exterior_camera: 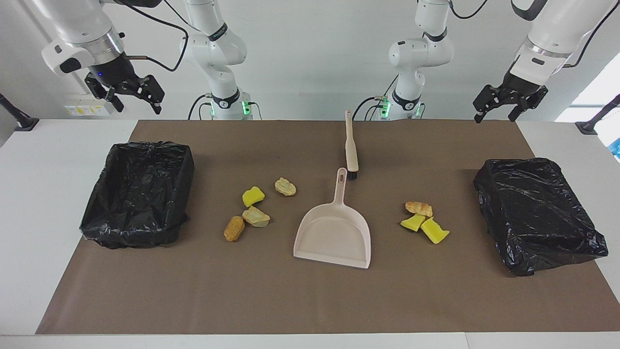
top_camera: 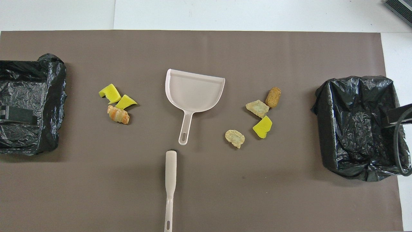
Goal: Sweep and dump trash in bin
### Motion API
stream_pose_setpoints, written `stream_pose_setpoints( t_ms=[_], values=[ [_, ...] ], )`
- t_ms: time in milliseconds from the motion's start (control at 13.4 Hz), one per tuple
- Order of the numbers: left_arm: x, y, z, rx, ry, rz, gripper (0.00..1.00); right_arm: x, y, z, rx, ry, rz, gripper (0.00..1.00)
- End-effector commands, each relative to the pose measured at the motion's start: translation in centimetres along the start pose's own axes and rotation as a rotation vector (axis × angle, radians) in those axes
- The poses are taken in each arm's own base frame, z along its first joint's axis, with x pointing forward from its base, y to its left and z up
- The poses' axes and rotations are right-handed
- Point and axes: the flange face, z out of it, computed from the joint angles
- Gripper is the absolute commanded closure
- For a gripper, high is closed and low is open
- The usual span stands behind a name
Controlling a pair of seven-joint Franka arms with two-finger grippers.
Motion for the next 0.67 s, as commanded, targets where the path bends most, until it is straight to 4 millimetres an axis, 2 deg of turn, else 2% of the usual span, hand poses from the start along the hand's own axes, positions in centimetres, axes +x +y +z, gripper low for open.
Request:
stream_pose_setpoints(
  t_ms=[0, 595],
  values=[
    [-0.86, -0.05, -0.11, 0.003, -0.001, 0.003, 0.00, -0.71, -0.93, -0.26, 0.001, -0.009, -0.006, 0.00],
    [-0.80, 0.03, -0.16, 0.003, 0.005, 0.000, 0.00, -0.75, -1.83, -0.32, 0.013, 0.001, -0.023, 0.00]
  ],
)
